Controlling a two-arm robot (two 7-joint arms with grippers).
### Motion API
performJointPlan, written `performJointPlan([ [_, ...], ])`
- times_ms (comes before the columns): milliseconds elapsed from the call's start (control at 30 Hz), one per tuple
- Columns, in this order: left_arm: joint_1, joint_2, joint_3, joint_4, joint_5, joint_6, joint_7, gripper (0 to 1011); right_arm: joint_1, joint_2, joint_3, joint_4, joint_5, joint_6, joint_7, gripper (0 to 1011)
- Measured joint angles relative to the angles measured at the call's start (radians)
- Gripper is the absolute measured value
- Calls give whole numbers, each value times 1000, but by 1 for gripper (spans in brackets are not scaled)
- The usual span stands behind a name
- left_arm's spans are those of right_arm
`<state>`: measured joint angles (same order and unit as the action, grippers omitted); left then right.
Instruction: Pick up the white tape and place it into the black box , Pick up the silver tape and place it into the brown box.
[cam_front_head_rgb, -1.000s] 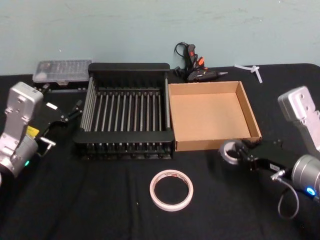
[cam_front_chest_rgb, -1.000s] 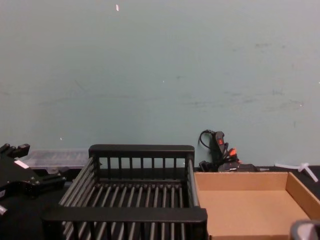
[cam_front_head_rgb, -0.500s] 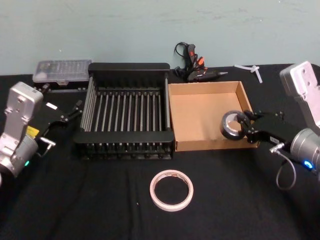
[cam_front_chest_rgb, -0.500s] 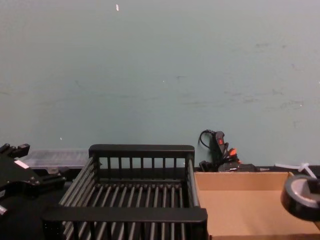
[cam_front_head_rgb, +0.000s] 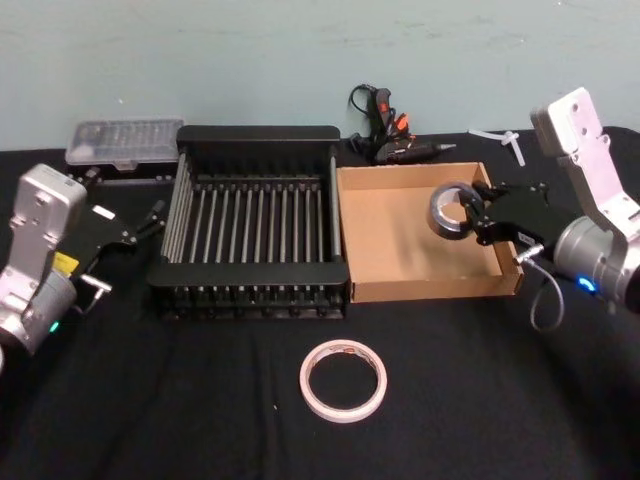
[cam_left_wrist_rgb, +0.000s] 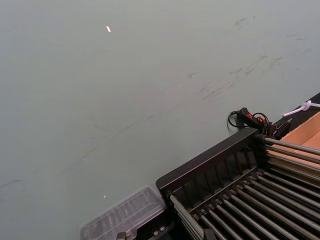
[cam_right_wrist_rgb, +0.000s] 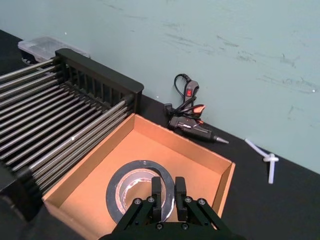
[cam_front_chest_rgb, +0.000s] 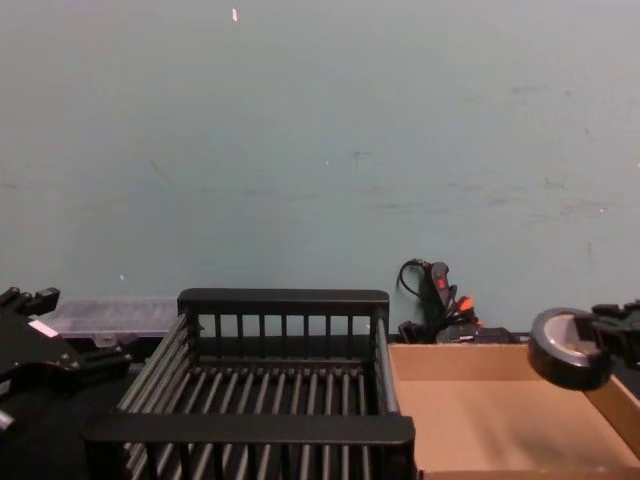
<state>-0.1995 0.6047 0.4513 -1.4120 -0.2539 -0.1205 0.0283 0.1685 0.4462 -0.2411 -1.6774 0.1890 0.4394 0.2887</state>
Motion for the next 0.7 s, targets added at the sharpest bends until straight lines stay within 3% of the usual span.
performJointPlan([
  [700,0,0,0,0,0,0,0,1001,153,-120,-37,274,-83,-86,-6,164],
])
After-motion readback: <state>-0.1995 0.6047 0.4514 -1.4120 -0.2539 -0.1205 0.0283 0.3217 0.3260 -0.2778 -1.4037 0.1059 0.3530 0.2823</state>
